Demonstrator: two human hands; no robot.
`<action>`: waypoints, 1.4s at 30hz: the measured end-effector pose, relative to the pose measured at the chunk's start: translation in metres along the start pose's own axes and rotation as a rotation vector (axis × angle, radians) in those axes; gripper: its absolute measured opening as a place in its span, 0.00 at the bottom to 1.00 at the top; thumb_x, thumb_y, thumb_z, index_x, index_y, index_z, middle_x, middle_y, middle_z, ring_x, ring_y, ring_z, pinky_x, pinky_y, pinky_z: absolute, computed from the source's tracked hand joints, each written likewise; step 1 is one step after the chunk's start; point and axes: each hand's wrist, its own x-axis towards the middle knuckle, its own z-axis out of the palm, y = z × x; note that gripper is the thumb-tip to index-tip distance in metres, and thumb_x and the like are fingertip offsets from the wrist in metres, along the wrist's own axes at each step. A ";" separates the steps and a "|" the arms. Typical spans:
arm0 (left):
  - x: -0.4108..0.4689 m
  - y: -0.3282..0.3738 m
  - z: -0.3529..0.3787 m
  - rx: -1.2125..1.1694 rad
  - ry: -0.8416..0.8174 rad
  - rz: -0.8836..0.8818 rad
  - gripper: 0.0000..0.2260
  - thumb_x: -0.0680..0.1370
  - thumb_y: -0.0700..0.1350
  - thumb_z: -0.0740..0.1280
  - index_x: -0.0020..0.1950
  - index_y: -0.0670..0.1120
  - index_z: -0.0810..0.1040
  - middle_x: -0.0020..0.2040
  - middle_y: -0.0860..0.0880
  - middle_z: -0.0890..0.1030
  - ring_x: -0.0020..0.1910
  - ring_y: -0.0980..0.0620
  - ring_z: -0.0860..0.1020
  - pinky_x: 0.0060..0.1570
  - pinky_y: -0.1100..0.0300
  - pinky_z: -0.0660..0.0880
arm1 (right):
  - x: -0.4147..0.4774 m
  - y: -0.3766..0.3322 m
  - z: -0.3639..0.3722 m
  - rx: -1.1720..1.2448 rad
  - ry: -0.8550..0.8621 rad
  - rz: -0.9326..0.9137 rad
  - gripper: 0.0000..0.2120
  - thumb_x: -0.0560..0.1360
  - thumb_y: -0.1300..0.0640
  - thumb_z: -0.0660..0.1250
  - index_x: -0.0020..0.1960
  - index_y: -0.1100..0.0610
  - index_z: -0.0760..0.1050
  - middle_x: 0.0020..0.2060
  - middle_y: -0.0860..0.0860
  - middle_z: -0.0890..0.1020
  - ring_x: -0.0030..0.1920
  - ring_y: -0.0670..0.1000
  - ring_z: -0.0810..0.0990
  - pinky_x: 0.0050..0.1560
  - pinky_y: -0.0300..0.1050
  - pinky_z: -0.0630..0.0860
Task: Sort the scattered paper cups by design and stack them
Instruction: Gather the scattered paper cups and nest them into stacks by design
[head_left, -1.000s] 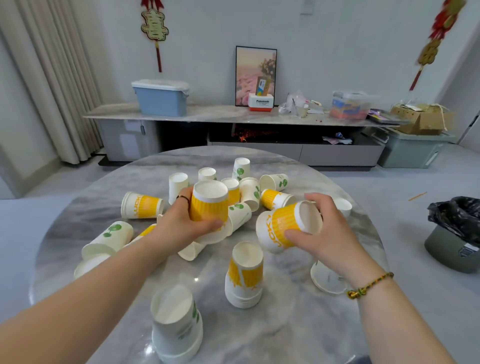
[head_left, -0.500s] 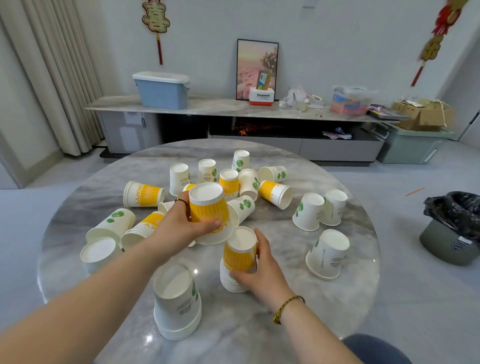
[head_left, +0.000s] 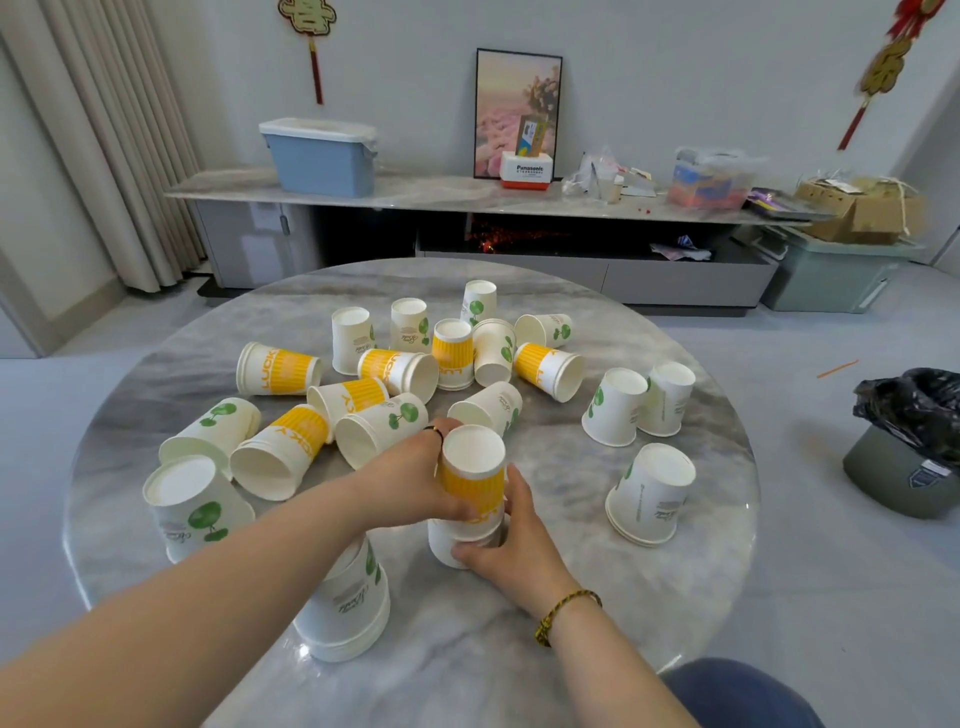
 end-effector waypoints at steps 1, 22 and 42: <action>0.000 0.000 -0.001 0.009 -0.004 0.001 0.35 0.66 0.43 0.74 0.68 0.48 0.60 0.63 0.50 0.72 0.60 0.53 0.70 0.57 0.64 0.67 | -0.001 -0.002 -0.001 0.018 -0.007 -0.022 0.39 0.66 0.66 0.71 0.67 0.50 0.51 0.55 0.44 0.68 0.55 0.37 0.72 0.55 0.30 0.70; -0.102 -0.082 0.012 -0.366 0.266 -0.143 0.46 0.38 0.60 0.75 0.54 0.57 0.65 0.51 0.63 0.72 0.48 0.68 0.70 0.46 0.77 0.71 | 0.005 0.013 0.014 0.020 0.126 -0.107 0.36 0.63 0.64 0.75 0.64 0.52 0.60 0.54 0.45 0.70 0.54 0.45 0.71 0.41 0.14 0.64; -0.105 -0.081 0.014 -0.448 0.687 -0.262 0.29 0.61 0.35 0.76 0.54 0.48 0.64 0.42 0.61 0.71 0.41 0.65 0.70 0.37 0.67 0.67 | 0.004 0.022 0.026 -0.048 0.146 0.007 0.51 0.59 0.55 0.77 0.72 0.57 0.49 0.70 0.56 0.65 0.68 0.54 0.67 0.70 0.53 0.65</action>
